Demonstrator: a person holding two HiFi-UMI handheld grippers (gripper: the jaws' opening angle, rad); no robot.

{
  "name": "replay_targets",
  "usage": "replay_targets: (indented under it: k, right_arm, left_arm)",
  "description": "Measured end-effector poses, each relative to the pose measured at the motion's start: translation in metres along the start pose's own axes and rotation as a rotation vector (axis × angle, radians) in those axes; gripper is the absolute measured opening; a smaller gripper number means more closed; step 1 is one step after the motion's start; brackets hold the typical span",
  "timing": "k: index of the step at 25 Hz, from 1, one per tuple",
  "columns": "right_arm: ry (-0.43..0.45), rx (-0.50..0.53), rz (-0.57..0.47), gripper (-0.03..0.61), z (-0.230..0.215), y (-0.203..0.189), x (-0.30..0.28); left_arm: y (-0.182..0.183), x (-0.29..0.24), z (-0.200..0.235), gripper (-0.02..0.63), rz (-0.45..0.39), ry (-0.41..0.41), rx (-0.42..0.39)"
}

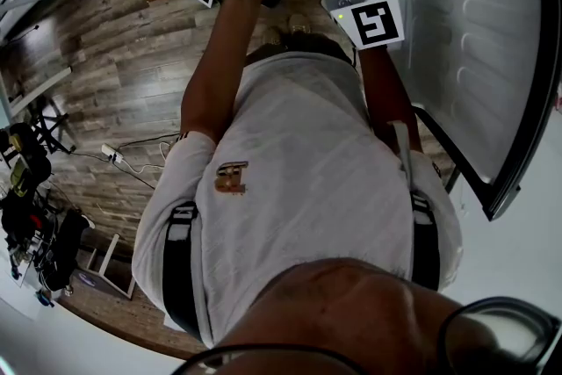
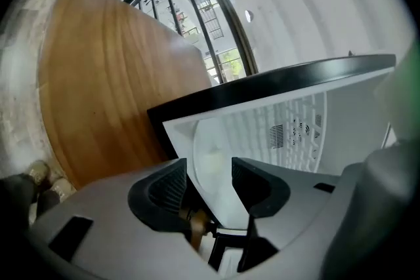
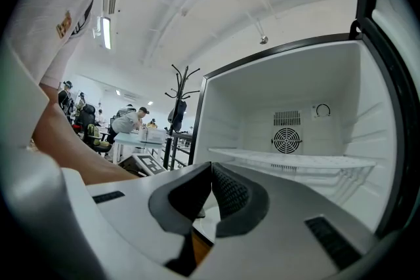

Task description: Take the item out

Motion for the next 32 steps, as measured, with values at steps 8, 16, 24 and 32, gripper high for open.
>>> replay_targets:
  k: [8,16,24,32]
  right_arm:
    - [-0.011,-0.013,0.009,0.034,-0.008,-0.006,0.002]
    - [-0.015,-0.030,0.026,0.034,-0.018,-0.012,0.002]
    - [-0.017,-0.039,0.029,0.034,-0.023,-0.017,0.002]
    - [-0.024,-0.047,0.031,0.034,-0.025,-0.019,0.008]
  left_arm:
    - [-0.009,-0.023,0.012,0.236,0.020,0.063,0.122]
    - [-0.005,-0.039,0.019,0.241,0.001,0.132,0.154]
    - [-0.008,-0.050,0.024,0.241,0.010,0.188,0.153]
    - [-0.009,-0.054,0.026,0.241,0.004,0.226,0.167]
Point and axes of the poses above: the fingertips, and each gripper's own axes: x backward along the fingers, z to its left, y out of its top, the point moved 6 cm from there along x, backward along the fingers, and after that the axes turned 9 degrees about -x, right-handed, at the moved point
